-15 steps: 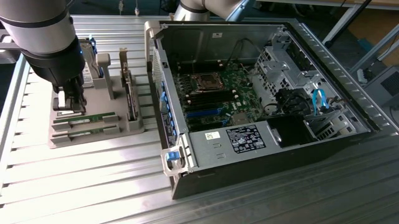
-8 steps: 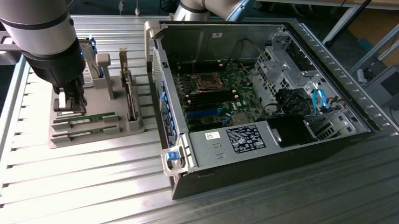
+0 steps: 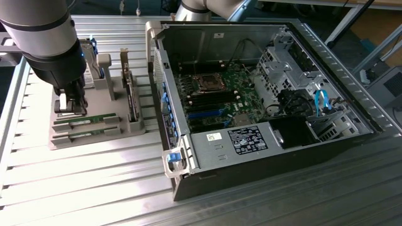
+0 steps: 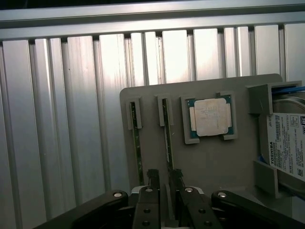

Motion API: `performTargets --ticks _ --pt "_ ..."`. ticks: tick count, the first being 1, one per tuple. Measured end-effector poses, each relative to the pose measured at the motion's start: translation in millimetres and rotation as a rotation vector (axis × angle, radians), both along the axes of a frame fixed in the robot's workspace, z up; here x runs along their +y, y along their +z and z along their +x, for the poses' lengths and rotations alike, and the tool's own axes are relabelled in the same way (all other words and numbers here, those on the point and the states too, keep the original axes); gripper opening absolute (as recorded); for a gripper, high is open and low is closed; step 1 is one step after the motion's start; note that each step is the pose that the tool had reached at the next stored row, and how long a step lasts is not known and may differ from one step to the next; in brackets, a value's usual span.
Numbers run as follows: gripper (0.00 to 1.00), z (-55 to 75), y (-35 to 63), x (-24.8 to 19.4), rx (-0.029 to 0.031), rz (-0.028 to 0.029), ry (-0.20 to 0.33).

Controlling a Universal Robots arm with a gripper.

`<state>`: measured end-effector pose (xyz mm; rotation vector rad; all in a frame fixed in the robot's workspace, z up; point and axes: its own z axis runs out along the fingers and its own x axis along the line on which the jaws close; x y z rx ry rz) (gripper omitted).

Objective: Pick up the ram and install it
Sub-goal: 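Pick up the ram and move it above insertion slot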

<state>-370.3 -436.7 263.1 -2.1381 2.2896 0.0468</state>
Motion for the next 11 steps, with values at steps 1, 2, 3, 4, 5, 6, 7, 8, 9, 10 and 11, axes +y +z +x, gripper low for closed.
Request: performTargets --ticks 1,2,3,4,5,6,7,8,9,10,11 --pt "0.24 0.0 -0.2 0.0 -0.0001 0.0000 0.000" --pt "0.24 0.0 -0.4 0.0 0.0000 0.0000 0.000" --pt "0.24 0.0 -0.8 0.0 -0.0001 0.0000 0.000" --pt "0.24 0.0 -0.9 0.0 0.0001 0.0000 0.000" --pt "0.24 0.0 -1.2 0.0 0.0000 0.0000 0.000" --pt "0.24 0.0 -1.3 0.0 0.0000 0.0000 0.000" --pt "0.24 0.0 -1.5 0.0 0.0000 0.0000 0.000" --pt "0.24 0.0 -1.7 0.0 0.0000 0.0000 0.000" --pt "0.24 -0.1 -1.9 -0.1 0.0000 0.0000 0.000" --pt "0.24 0.0 -1.9 -0.1 0.0000 0.0000 0.000" --pt "0.24 0.0 -2.0 -0.1 0.0000 0.0000 0.000"
